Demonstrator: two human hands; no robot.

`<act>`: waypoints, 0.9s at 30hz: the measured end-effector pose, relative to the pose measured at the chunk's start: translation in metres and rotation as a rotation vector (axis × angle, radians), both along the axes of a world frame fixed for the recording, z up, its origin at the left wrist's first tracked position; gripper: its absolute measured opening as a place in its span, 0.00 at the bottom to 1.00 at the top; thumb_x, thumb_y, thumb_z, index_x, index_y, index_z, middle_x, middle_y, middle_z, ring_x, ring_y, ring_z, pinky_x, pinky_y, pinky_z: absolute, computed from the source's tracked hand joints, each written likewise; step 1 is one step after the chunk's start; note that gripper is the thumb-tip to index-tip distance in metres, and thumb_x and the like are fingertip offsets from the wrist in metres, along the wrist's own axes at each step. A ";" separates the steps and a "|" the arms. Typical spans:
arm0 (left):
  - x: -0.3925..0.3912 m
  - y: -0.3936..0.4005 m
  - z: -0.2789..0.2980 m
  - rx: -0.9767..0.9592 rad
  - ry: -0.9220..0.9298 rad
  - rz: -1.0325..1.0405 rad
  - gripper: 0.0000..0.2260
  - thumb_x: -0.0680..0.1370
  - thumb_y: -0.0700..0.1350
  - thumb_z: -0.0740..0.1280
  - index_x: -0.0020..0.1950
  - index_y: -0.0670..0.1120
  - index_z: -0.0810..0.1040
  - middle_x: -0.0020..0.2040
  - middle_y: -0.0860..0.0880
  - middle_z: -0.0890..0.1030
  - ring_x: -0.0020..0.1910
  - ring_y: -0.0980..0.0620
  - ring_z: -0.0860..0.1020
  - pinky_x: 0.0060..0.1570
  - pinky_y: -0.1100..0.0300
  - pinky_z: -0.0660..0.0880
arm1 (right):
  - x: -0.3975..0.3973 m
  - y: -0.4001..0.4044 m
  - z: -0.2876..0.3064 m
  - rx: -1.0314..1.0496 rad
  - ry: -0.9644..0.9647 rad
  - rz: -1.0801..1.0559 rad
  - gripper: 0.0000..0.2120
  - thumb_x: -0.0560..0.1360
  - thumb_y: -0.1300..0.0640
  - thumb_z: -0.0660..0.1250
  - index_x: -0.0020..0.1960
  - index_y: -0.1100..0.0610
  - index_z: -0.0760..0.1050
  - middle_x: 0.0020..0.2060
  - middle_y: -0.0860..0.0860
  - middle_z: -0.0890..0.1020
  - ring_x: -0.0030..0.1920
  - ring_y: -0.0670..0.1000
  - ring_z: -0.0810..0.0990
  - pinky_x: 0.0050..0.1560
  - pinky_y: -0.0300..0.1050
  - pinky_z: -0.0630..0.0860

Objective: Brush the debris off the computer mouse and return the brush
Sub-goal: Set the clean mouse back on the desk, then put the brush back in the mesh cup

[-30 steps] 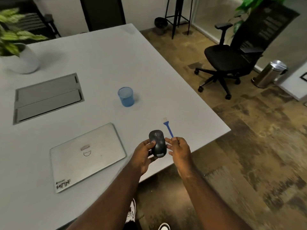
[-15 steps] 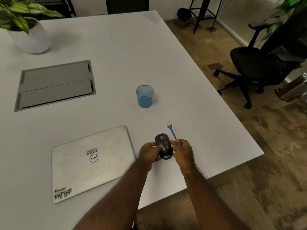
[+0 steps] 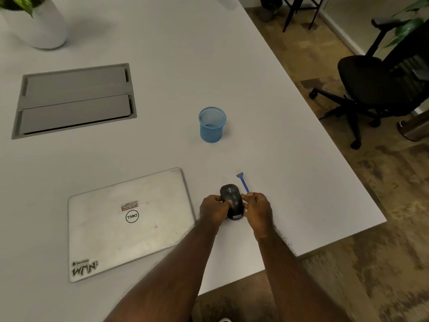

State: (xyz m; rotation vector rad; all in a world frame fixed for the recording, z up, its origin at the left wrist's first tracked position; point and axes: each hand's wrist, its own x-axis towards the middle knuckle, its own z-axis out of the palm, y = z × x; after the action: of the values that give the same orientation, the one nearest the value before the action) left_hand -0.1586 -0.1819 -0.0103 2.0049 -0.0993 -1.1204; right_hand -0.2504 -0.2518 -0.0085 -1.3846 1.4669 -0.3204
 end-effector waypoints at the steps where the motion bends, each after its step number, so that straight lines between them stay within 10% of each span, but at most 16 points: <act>1: 0.000 0.000 -0.001 0.012 -0.008 -0.013 0.14 0.72 0.46 0.70 0.56 0.43 0.80 0.47 0.44 0.84 0.43 0.46 0.83 0.49 0.50 0.81 | 0.000 0.000 -0.001 0.004 -0.002 0.002 0.10 0.80 0.52 0.58 0.51 0.54 0.76 0.53 0.56 0.84 0.51 0.58 0.82 0.55 0.59 0.80; 14: 0.029 0.027 0.023 -0.050 -0.330 -0.011 0.12 0.76 0.44 0.64 0.59 0.47 0.77 0.55 0.48 0.80 0.51 0.50 0.78 0.51 0.61 0.72 | -0.021 -0.026 0.034 -0.148 -0.096 -0.051 0.04 0.76 0.57 0.67 0.45 0.53 0.80 0.39 0.52 0.86 0.37 0.52 0.83 0.44 0.50 0.80; 21: 0.083 0.089 0.010 0.248 -1.012 -0.269 0.21 0.68 0.49 0.59 0.58 0.46 0.80 0.54 0.43 0.81 0.50 0.39 0.80 0.54 0.42 0.73 | 0.035 -0.061 0.097 -0.269 -0.205 -0.010 0.04 0.75 0.60 0.67 0.43 0.53 0.79 0.40 0.54 0.85 0.36 0.51 0.83 0.40 0.44 0.79; 27: 0.135 0.136 -0.006 0.455 -1.070 -0.523 0.27 0.74 0.53 0.58 0.71 0.43 0.71 0.72 0.37 0.69 0.71 0.35 0.68 0.61 0.31 0.63 | 0.114 -0.086 0.118 -0.410 -0.144 0.151 0.07 0.78 0.58 0.63 0.50 0.57 0.80 0.44 0.54 0.85 0.39 0.53 0.84 0.42 0.46 0.81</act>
State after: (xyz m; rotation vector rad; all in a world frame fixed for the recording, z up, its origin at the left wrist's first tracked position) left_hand -0.0236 -0.0463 -0.0162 2.8918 -1.0348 -0.2097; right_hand -0.1359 -0.3381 0.1097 -1.7473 1.2108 -0.6366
